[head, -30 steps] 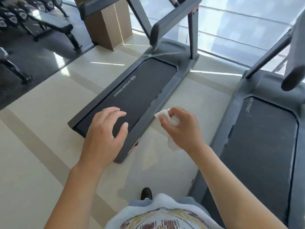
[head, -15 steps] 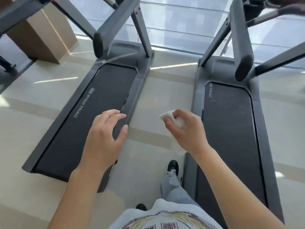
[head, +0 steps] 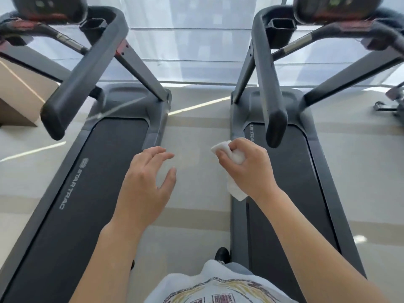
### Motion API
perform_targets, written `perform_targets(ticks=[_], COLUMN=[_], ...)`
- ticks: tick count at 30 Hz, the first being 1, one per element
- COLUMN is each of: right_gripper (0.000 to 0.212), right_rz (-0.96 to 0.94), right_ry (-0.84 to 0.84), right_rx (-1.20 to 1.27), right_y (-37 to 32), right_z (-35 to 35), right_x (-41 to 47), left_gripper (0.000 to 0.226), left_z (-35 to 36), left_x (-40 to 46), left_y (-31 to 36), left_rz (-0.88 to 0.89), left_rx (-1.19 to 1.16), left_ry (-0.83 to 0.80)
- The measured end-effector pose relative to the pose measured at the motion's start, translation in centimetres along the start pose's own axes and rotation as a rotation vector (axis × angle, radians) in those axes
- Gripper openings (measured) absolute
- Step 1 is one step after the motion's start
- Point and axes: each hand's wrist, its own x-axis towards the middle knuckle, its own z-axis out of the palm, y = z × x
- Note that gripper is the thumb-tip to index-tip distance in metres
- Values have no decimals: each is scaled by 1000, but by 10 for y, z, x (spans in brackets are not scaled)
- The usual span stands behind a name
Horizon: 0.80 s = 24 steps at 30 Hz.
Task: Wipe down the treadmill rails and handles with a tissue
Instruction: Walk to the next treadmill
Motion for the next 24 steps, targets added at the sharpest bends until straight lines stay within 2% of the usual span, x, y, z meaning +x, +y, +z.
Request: perform_targets(ticks=[13,24], right_gripper=[22,26], right_rz=[143,356], right_ry=[248,477], right_rx=[-38,-241], right_y=[80,129], right_z=[-64,-70], right_x=[84,163], left_gripper=[34,31], left_z=[80,138], left_x=[139,284], left_y=[56,58], left_rz=[185,409], left_rx=[-44,-90], left_ry=[-165,-343])
